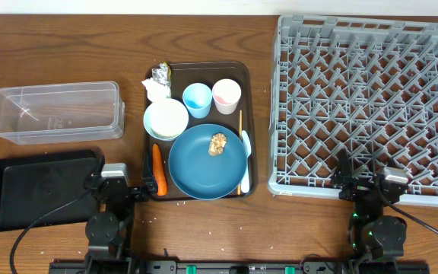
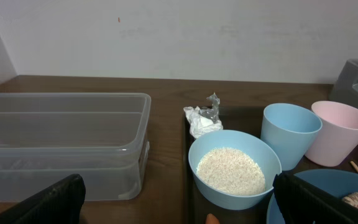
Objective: Sort waste into correct bins and load items into the dishwasher rack
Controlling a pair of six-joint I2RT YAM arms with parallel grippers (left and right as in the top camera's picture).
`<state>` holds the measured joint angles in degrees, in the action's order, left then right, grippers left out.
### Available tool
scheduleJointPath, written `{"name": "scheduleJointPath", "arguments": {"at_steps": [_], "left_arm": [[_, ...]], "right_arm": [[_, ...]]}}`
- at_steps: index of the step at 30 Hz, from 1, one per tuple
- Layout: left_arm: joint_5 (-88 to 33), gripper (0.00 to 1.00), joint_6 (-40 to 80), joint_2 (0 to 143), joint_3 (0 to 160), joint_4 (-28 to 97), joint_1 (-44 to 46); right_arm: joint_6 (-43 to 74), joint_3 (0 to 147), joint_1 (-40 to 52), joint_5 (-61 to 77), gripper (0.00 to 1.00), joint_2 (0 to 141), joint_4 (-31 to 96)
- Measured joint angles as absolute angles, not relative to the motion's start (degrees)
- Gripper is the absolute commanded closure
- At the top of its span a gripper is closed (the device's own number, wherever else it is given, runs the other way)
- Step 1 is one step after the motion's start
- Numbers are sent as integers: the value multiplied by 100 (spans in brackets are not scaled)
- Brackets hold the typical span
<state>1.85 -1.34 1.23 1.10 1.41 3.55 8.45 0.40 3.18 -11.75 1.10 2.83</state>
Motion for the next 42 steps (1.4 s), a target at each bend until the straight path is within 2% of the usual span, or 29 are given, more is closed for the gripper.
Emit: {"name": "scheduleJointPath", "arguments": {"at_steps": [42], "left_arm": [[259, 2, -200, 134, 97, -113, 355]], "right_arm": [[880, 40, 318, -1173, 1, 113, 156]]}}
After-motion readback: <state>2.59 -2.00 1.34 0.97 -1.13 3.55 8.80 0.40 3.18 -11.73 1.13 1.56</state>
